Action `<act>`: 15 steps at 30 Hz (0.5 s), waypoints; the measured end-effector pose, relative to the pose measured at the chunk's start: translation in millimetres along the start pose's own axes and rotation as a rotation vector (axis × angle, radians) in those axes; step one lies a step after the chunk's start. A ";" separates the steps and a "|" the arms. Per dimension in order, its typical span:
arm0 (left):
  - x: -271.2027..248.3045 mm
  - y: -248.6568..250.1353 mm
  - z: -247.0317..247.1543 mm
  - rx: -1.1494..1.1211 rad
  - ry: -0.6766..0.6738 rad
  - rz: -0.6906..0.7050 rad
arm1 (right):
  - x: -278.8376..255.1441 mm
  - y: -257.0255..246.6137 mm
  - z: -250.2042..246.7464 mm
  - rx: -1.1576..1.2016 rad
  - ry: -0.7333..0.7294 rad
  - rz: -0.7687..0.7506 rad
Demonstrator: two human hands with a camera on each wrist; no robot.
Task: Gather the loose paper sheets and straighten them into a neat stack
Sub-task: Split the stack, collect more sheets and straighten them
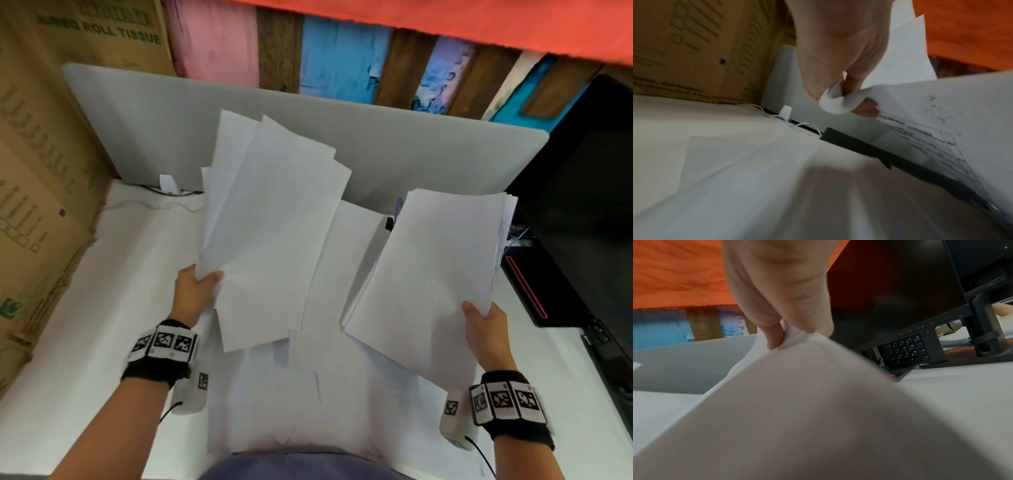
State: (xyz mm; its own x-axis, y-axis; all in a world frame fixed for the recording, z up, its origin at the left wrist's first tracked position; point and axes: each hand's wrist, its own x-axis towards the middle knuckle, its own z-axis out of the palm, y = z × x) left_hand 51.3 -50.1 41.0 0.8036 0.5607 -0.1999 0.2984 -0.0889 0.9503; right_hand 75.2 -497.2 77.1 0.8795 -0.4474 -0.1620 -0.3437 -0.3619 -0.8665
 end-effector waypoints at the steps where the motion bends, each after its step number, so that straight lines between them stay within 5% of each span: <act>1: 1.3 5.4 -5.0 -0.020 0.016 0.011 | 0.4 -0.8 1.4 -0.006 0.002 -0.001; 8: 14.2 32.0 -27.6 -0.105 0.099 0.092 | 2.4 -11.7 4.7 -0.175 0.039 -0.051; 15: -6.1 51.5 -2.8 -0.259 -0.005 0.066 | -10.8 -33.7 18.6 -0.019 -0.098 -0.106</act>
State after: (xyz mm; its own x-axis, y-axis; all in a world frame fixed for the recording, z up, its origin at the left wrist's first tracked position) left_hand 60.4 -55.8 91.7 0.8195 0.5565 -0.1365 0.1042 0.0894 0.9905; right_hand 83.4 -464.9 99.3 0.9389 -0.3242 -0.1156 -0.2519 -0.4185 -0.8726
